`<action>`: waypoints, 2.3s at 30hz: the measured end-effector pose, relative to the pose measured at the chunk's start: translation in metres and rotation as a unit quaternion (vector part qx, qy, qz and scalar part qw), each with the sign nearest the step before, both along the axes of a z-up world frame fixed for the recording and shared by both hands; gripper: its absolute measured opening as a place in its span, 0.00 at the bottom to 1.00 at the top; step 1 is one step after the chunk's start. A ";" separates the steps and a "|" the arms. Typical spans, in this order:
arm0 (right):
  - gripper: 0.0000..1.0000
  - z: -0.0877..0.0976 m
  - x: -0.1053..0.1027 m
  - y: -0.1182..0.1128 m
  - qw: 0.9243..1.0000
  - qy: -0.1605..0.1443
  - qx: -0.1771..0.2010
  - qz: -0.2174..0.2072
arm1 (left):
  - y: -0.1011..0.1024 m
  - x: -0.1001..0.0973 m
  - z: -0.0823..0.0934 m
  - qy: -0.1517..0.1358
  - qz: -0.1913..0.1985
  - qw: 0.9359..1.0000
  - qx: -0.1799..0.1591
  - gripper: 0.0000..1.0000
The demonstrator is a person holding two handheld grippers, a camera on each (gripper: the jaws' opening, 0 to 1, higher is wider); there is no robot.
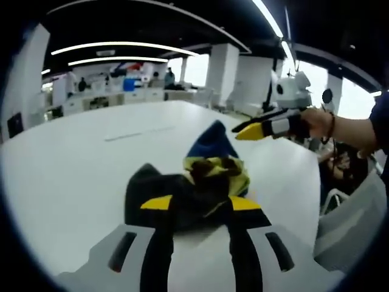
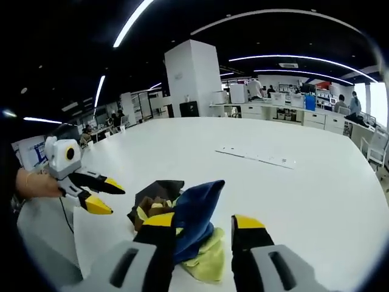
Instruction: Fold the garment on the visible template until the final outline fits inside the template.
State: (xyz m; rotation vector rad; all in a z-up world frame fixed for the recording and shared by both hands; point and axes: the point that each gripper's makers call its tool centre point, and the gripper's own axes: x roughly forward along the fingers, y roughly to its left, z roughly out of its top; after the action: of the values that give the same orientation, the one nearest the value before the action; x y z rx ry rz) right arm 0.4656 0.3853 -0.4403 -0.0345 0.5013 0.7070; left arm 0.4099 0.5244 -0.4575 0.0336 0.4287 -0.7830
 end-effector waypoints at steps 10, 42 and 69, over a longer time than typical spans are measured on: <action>0.21 -0.014 0.013 0.008 1.000 0.012 0.007 -0.010 | -0.016 0.003 -0.028 0.039 -0.016 0.999 0.011 0.16; 0.00 -0.004 0.003 0.015 1.000 0.005 0.017 -0.006 | 0.000 0.001 -0.012 0.010 0.016 1.000 0.008 0.00; 0.00 0.030 -0.003 -0.007 0.999 -0.023 -0.027 0.012 | 0.060 0.046 0.074 -0.082 0.113 0.990 0.015 0.00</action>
State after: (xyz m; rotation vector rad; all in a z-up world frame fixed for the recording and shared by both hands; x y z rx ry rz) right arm 0.4628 0.3787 -0.4106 -0.1077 0.4766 0.7145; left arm 0.4562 0.5843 -0.3834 0.0768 0.2818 -0.5451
